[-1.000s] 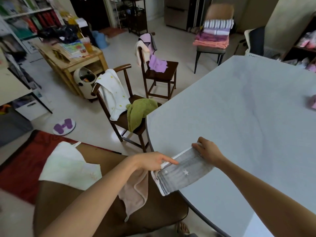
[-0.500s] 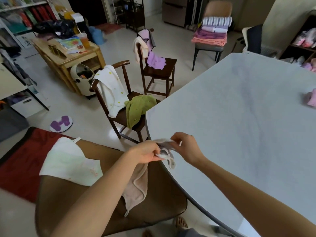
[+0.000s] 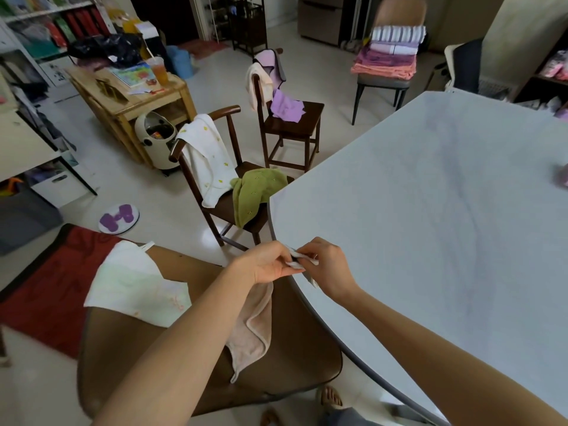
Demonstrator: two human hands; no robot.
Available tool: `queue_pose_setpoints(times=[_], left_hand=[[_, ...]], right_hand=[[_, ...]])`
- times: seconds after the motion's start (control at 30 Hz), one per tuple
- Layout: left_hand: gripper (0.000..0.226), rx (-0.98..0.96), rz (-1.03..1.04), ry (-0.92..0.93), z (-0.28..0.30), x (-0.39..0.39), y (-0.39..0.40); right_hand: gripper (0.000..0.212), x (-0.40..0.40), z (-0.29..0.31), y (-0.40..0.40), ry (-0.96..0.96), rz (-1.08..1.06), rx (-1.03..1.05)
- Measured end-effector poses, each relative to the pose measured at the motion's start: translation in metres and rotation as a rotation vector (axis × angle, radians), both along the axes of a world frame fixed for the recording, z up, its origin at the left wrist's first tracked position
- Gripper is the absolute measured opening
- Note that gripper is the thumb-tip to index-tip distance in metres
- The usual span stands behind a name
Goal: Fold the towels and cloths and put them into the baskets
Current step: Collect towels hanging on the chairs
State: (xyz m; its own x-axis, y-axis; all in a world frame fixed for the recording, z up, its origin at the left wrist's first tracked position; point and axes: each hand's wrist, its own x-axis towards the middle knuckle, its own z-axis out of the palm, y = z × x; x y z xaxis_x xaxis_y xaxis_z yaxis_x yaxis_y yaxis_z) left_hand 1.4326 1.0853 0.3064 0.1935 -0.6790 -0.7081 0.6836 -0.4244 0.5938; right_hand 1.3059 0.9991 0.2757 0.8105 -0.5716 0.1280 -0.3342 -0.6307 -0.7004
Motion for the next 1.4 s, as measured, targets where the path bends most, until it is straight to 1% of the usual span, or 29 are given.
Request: queue_pose_setpoints(times=[0.1,0.17,0.23,0.27,0.33,0.4,0.43,0.47,0.53,0.7,0.83,0.93,1.03,1.1,1.13,1.23,1.27,1.33,1.37,1.4], left_hand=[[0.030,0.005,0.037,0.016,0.000,0.003,0.000],[0.027,0.021,0.048,0.020,-0.001,0.005,0.000],[0.024,0.034,0.023,-0.030,-0.002,0.005,0.001],[0.021,0.023,0.024,-0.049,-0.003,0.006,0.001],[0.020,-0.003,0.116,-0.036,-0.004,0.009,0.002],[0.022,-0.014,0.231,0.030,-0.005,0.013,0.002],[0.021,-0.018,0.271,0.071,-0.005,0.015,0.002],[0.020,-0.024,0.294,0.105,-0.004,0.014,0.002],[0.020,-0.019,0.294,0.144,-0.002,0.013,0.001],[0.025,0.001,0.234,0.138,-0.006,0.008,-0.006],[0.024,0.018,0.201,0.125,-0.006,0.002,-0.009],[0.022,0.012,0.173,0.122,-0.005,-0.001,-0.010],[0.026,0.038,0.154,0.093,-0.010,0.000,-0.011],[0.030,0.067,0.158,0.054,-0.014,0.002,-0.011],[0.029,0.078,0.160,0.034,-0.016,0.002,-0.010],[0.022,0.085,0.187,-0.036,-0.018,-0.003,-0.009],[0.025,0.076,0.200,-0.072,-0.020,-0.005,-0.009],[0.044,0.060,0.220,-0.180,-0.027,-0.007,-0.007],[0.042,0.045,0.196,-0.238,-0.029,-0.008,-0.006],[0.035,0.032,0.151,-0.293,-0.030,-0.007,-0.003]], right_hand=[[0.018,0.000,-0.002,0.003,0.013,0.013,0.029],[0.018,-0.002,-0.001,0.004,0.031,0.060,0.063],[0.019,-0.006,0.003,0.002,0.022,0.110,0.175],[0.019,-0.008,0.006,0.000,-0.010,0.094,0.265],[0.021,-0.013,0.009,-0.009,-0.119,-0.060,0.419],[0.020,-0.020,0.008,-0.018,-0.200,-0.238,0.490],[0.020,-0.025,0.006,-0.021,-0.201,-0.279,0.493],[0.021,-0.029,0.004,-0.022,-0.191,-0.285,0.476],[0.024,-0.037,-0.002,-0.023,-0.173,-0.231,0.387],[0.041,-0.041,-0.008,-0.025,-0.093,-0.129,-0.069],[0.042,-0.040,-0.015,-0.028,0.003,-0.047,-0.279],[0.035,-0.037,-0.021,-0.030,0.059,-0.025,-0.314],[0.019,-0.035,-0.025,-0.034,0.091,-0.015,-0.299],[0.008,-0.038,-0.030,-0.039,0.090,0.046,-0.374],[0.007,-0.040,-0.033,-0.041,0.100,0.096,-0.436],[0.019,-0.050,-0.036,-0.041,0.118,0.192,-0.595],[0.023,-0.053,-0.036,-0.040,0.123,0.205,-0.630],[0.027,-0.057,-0.039,-0.039,0.144,0.219,-0.677],[0.026,-0.059,-0.041,-0.038,0.146,0.231,-0.687],[0.023,-0.061,-0.043,-0.036,0.141,0.248,-0.687]])
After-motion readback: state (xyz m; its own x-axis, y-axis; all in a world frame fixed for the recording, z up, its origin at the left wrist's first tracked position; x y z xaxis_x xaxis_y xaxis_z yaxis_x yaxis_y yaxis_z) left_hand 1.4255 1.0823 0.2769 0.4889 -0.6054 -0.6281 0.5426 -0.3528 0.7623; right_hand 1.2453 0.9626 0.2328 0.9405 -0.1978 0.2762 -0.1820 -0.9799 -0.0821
